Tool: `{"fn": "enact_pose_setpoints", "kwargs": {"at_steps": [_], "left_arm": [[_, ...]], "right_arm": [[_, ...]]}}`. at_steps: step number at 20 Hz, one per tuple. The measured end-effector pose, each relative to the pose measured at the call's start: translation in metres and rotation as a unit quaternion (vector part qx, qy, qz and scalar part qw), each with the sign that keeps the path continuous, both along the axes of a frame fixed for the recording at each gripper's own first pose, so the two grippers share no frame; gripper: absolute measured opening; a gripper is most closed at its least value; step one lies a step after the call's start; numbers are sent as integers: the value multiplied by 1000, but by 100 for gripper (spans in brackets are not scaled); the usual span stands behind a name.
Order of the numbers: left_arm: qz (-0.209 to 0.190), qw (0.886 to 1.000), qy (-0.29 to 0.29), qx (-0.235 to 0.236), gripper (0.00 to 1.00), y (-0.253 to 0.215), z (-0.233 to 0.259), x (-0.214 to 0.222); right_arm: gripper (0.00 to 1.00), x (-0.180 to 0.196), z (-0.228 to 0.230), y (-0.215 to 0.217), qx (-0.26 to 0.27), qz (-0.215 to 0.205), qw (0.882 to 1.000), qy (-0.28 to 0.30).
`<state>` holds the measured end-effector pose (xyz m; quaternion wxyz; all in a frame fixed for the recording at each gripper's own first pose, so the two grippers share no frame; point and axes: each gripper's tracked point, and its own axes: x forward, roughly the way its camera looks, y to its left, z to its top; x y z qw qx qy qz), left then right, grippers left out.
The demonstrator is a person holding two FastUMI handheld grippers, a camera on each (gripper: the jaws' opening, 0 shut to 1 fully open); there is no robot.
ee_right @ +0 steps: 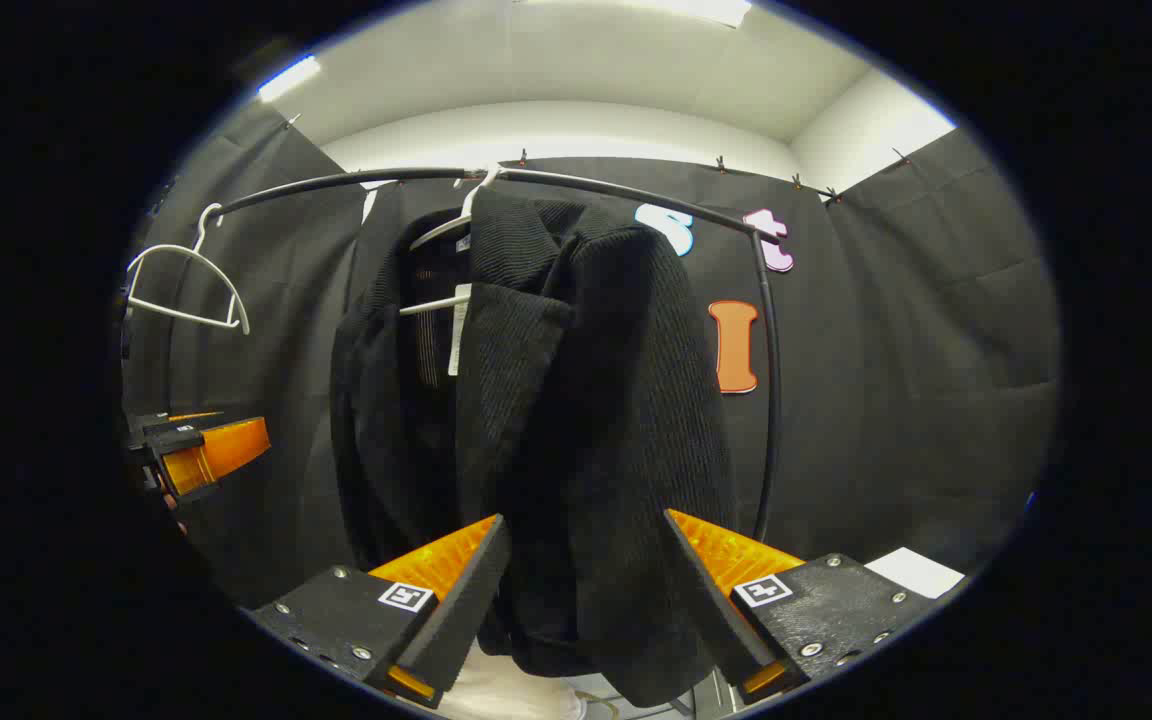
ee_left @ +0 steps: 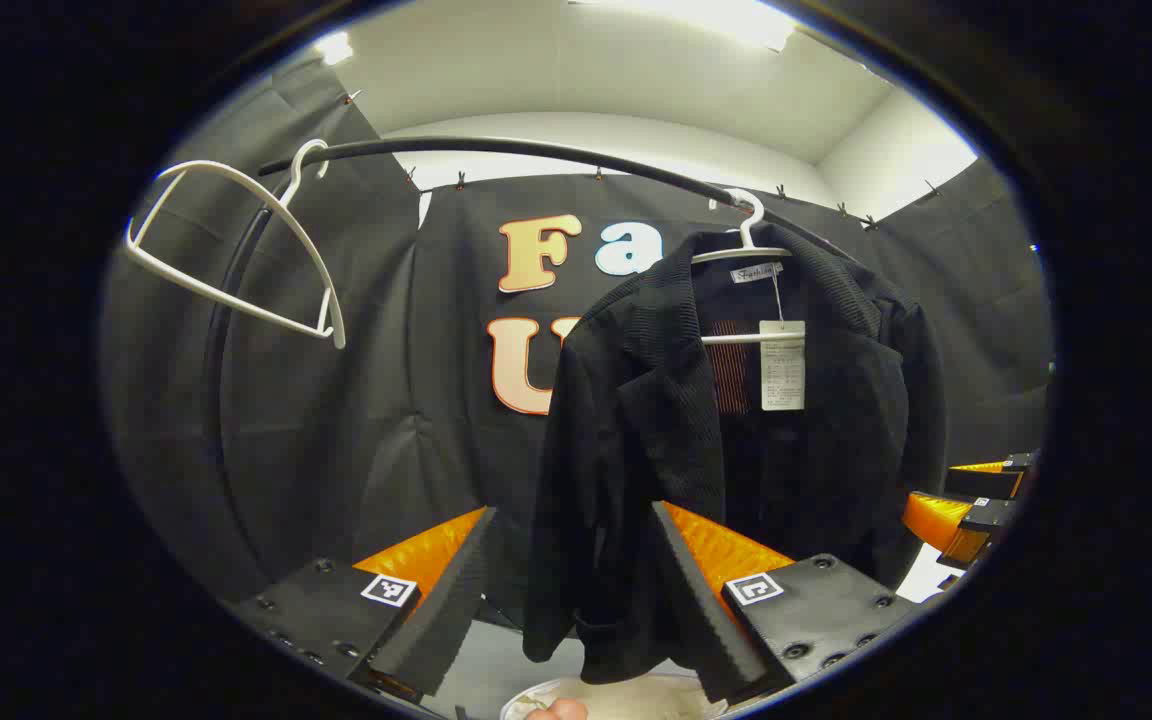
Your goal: Grasp the clothes on the hanger with both hands and then place them into the laundry hamper below.
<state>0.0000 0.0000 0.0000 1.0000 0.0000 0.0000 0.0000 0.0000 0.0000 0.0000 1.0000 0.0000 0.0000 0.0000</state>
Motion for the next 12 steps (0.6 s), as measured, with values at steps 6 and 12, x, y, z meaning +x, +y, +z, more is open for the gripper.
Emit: {"fn": "enact_pose_setpoints", "kwargs": {"at_steps": [6,12], "left_arm": [[-7,1000,8,-7,93,-8,-8,-2],[0,1000,2,-1,100,-5,-6,-9]], "right_arm": [[94,-3,-3,-1,1,-3,1000,11],[94,-14,-7,1,-1,3,1000,16]]}}
